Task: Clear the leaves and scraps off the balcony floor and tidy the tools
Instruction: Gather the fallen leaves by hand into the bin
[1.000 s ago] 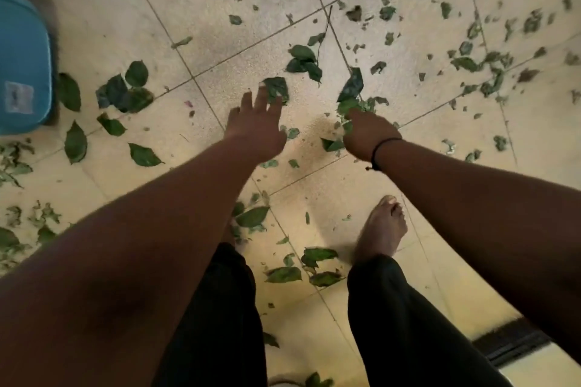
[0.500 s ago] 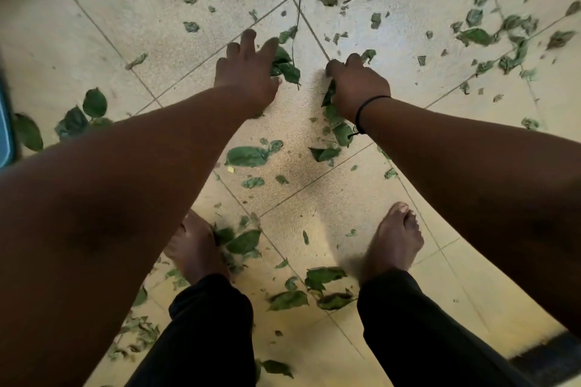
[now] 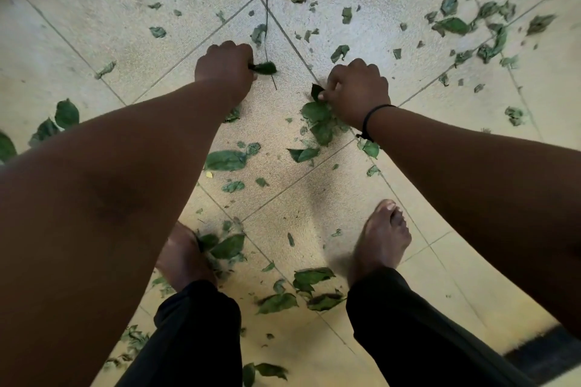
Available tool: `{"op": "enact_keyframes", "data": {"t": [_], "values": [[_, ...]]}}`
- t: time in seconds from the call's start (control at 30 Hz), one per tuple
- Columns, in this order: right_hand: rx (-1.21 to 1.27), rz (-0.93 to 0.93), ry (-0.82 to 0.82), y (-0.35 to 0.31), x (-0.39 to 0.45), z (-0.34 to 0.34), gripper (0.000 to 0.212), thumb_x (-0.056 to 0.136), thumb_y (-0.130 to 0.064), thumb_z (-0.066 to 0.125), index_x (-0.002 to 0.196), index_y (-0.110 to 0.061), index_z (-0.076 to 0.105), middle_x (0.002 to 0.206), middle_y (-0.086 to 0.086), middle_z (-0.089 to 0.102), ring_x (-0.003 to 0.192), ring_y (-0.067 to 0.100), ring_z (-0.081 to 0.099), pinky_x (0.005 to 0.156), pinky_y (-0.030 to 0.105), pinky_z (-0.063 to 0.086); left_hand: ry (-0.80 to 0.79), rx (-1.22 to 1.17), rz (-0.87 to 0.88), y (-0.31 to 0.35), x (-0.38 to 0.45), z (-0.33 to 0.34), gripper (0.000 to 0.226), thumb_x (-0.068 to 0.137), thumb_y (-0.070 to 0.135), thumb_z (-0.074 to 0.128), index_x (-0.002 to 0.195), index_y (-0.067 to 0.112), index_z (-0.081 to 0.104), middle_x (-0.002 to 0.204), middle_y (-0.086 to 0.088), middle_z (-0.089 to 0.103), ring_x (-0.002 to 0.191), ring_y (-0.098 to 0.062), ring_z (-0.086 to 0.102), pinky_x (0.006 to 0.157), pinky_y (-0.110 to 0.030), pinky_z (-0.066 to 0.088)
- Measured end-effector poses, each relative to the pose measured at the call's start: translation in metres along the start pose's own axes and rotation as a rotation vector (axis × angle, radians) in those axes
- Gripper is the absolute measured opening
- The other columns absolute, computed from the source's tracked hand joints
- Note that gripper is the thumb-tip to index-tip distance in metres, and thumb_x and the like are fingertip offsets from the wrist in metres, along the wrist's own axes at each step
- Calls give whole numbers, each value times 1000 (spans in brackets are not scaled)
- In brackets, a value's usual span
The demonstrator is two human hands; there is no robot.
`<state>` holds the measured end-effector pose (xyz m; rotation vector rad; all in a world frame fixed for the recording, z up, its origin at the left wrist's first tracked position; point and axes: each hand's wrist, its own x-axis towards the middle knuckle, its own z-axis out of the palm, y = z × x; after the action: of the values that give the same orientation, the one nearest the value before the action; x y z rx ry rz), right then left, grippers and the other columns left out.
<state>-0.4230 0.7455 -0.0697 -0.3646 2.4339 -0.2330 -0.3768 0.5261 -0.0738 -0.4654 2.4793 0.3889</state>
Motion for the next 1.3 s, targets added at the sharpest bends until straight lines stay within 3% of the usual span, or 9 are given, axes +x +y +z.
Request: {"op": "enact_keyframes", "data": {"t": [0.2, 0.3, 0.37, 0.53, 0.7, 0.9, 1.1, 1.2, 1.3], "values": [[809, 116, -24, -18, -34, -29, 20, 84, -25, 74, 74, -22, 56, 74, -6, 58, 69, 7, 54, 60, 15, 44, 69, -681, -238, 7, -51, -8, 12, 89, 32, 68, 93, 21, 64, 91, -1, 71, 79, -15, 65, 70, -30, 52], [1091, 193, -147, -32, -50, -40, 14, 82, -16, 76, 80, -19, 62, 75, -1, 64, 62, 7, 59, 63, 23, 53, 47, -908, -274, 17, -87, -7, 16, 86, 29, 73, 89, 14, 67, 76, 3, 70, 48, 7, 51, 48, -15, 39], [1186, 231, -204, -40, -57, -43, 12, 81, -16, 77, 82, -17, 66, 76, 0, 68, 65, 11, 63, 70, 30, 56, 20, -1011, -306, 22, -106, -5, 18, 85, 25, 75, 84, 9, 68, 69, 3, 67, 40, 6, 44, 44, -12, 35], [1293, 320, -450, -54, -66, -45, 14, 80, -9, 76, 87, -10, 64, 82, 7, 70, 77, 21, 67, 76, 35, 57, -92, -1244, -324, 36, -136, -4, 11, 85, 17, 74, 76, 14, 69, 75, -12, 73, 69, -23, 62, 62, -29, 48], [1215, 351, -457, -53, -73, -40, 16, 80, -4, 75, 87, -11, 62, 79, 6, 69, 67, 17, 68, 56, 29, 56, -124, -1191, -294, 47, -146, -8, 7, 86, 13, 72, 80, 13, 70, 66, -3, 67, 59, -12, 58, 57, -23, 48], [1341, 420, -317, -31, -70, -39, 33, 83, -8, 72, 115, -7, 66, 94, 14, 71, 79, 25, 61, 71, 34, 52, -138, -1186, -312, 42, -144, -6, 11, 86, 16, 74, 77, 14, 67, 67, 0, 65, 58, -7, 59, 55, -18, 49], [1270, 384, -536, -27, -87, -42, 36, 82, -17, 74, 115, -6, 65, 92, 5, 69, 72, 14, 64, 63, 26, 56, -123, -1265, -434, 35, -141, -1, 16, 87, 19, 73, 98, 12, 65, 74, 0, 68, 54, -3, 62, 57, -22, 53], [1246, 409, -558, -39, -98, -32, 43, 81, -13, 75, 120, 1, 62, 101, 12, 70, 82, 20, 67, 78, 34, 57, -229, -1441, -525, 39, -144, 1, 11, 90, 16, 70, 87, 13, 60, 64, 1, 66, 56, -8, 61, 54, -22, 54], [1297, 386, -471, -49, -104, -25, 24, 80, -6, 75, 102, 0, 68, 90, 14, 73, 77, 21, 69, 79, 35, 57, -404, -1776, -647, 39, -149, 5, 13, 91, 17, 67, 100, 12, 59, 81, -3, 69, 69, -14, 68, 61, -25, 57]]}}
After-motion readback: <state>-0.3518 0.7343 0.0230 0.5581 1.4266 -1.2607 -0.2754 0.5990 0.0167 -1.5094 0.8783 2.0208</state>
